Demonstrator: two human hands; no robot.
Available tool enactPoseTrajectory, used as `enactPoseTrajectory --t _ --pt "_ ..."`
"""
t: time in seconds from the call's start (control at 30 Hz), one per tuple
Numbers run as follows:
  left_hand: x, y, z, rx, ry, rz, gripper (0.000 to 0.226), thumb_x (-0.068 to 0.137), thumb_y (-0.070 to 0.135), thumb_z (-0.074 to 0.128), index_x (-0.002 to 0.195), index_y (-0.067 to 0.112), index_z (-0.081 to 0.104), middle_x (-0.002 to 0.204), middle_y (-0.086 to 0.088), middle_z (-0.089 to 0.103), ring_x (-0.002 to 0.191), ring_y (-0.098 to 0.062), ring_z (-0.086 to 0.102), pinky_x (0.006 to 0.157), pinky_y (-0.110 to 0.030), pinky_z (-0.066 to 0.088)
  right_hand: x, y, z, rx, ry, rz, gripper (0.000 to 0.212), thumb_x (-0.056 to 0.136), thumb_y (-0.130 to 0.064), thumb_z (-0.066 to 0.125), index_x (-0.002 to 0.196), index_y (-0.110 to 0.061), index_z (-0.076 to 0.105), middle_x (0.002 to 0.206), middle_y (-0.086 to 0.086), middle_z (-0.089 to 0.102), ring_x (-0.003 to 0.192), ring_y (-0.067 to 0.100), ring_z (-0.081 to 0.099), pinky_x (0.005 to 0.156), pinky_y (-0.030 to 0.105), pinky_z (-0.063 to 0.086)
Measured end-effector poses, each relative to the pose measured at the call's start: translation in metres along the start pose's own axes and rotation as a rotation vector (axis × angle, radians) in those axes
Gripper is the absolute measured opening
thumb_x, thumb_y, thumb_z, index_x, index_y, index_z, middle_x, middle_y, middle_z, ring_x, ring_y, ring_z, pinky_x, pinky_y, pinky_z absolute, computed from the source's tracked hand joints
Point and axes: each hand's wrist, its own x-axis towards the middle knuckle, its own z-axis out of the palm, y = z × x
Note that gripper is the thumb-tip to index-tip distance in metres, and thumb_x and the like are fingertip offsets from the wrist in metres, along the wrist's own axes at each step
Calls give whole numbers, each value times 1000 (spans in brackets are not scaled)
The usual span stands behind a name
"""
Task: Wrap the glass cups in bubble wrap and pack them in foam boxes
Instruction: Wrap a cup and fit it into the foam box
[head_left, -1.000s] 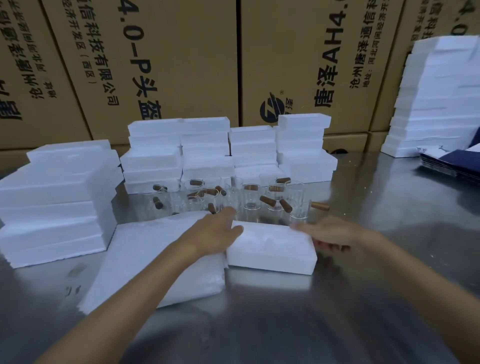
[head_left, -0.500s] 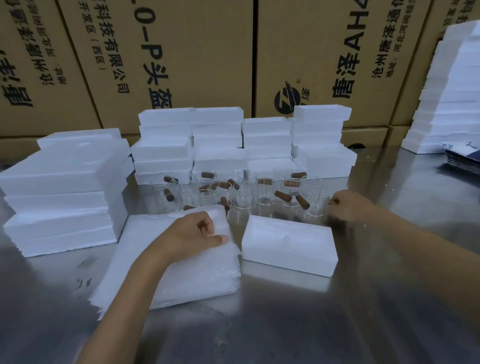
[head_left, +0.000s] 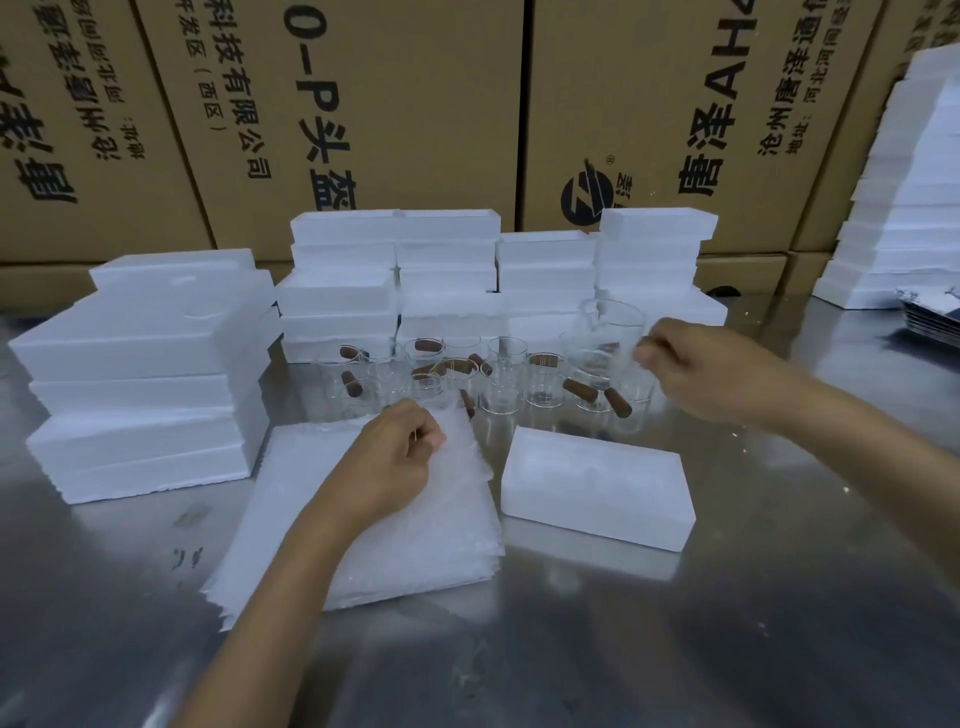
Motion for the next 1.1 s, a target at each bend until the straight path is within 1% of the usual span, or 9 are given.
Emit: enactPoseTrajectory --t 0.1,0.23,0.37,0.47,0.57,0.73,0.93,1.0,1.1 --pt "-1 4 -7 -163 28 -41 22 103 12 47 85 17 58 88 4 55 72 1 48 67 -10 35 -16 -52 -1 478 -194 -45 25 103 -42 45 93 -29 63 74 -14 63 67 2 58 65 24 42" --pt "-2 5 -16 -371 63 -73 18 104 8 46 96 5 62 89 -15 59 80 -15 50 70 -25 38 -26 -88 23 670 -393 -26 28 104 -34 46 89 -18 64 59 -12 53 57 6 47 62 22 39" --pt "-1 8 -21 -474 208 -100 24 106 21 44 89 18 60 65 16 49 58 1 42 56 -13 34 -23 -102 36 303 -467 -109 39 102 -39 46 101 -5 64 78 2 53 70 15 49 66 28 38" --pt "-1 13 -20 -487 247 -40 23 105 26 45 91 19 60 76 11 51 66 -4 44 63 -15 36 -16 -114 35 143 -496 -201 37 101 -35 48 99 -1 64 91 12 63 78 20 54 67 27 40" --pt "-3 20 -22 -471 280 60 21 104 18 47 88 21 60 84 10 52 74 3 48 69 -7 36 -7 -124 33 144 -472 -215 37 100 -30 50 85 3 59 76 8 52 69 18 46 61 29 37" --pt "-7 28 -15 -294 421 179 23 103 14 50 87 26 61 123 9 46 119 7 34 96 -5 27 11 -129 31 677 -489 182 22 97 -25 49 85 -12 63 53 -4 42 46 11 27 37 19 21" --pt "-7 30 -3 -216 467 179 17 102 15 52 90 21 63 143 13 33 139 -8 22 104 -9 18 18 -121 36 1438 -642 346 21 100 -21 44 86 -9 54 58 -4 31 47 9 16 39 20 12" --pt "-8 31 -4 -255 494 145 18 103 15 50 91 22 61 146 9 33 138 -7 24 99 2 18 16 -118 42 1349 -617 281 26 102 -28 46 93 -8 60 58 -4 33 47 9 17 39 20 13" --pt "-8 31 -7 -336 531 112 17 104 18 47 93 20 61 147 5 35 132 4 31 98 4 23 13 -116 49 860 -391 92 35 101 -37 51 95 -7 67 57 -4 43 46 10 29 42 20 24"
